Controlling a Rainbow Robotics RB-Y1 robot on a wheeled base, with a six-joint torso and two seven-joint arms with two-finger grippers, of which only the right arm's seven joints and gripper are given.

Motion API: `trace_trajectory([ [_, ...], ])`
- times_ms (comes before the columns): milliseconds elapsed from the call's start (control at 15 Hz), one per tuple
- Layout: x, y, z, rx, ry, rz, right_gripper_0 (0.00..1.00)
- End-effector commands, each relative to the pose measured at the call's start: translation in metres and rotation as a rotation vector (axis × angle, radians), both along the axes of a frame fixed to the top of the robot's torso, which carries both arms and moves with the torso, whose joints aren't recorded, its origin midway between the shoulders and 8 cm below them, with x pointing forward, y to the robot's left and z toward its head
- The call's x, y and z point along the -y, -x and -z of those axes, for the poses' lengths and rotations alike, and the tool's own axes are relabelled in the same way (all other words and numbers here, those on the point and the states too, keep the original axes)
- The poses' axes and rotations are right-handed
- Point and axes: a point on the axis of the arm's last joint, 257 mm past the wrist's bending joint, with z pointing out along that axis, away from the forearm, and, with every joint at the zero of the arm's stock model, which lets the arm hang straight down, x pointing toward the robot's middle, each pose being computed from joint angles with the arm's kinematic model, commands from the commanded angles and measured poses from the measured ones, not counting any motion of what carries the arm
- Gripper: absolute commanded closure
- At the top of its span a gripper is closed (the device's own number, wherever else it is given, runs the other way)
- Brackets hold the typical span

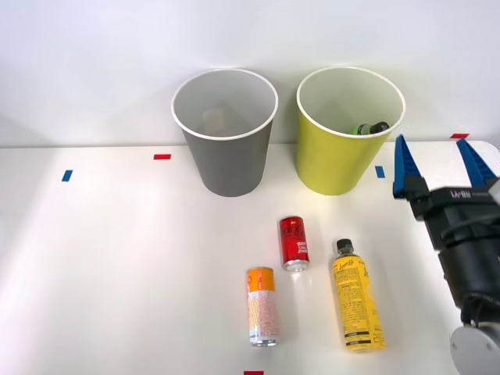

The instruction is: Put cans in the gray bin, plastic bottles in the light green bin

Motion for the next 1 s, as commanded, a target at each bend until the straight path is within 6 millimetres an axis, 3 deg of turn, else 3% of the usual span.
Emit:
trace_trajectory([
  [67,0.006,0.029,0.036,-0.054,-0.011,0.012,0.00],
  [533,0.021,0.077,0.081,-0.045,-0.063,0.078,0.00],
  [1000,0.047,0.093,0.129,-0.060,-0.005,0.136,0.00],
])
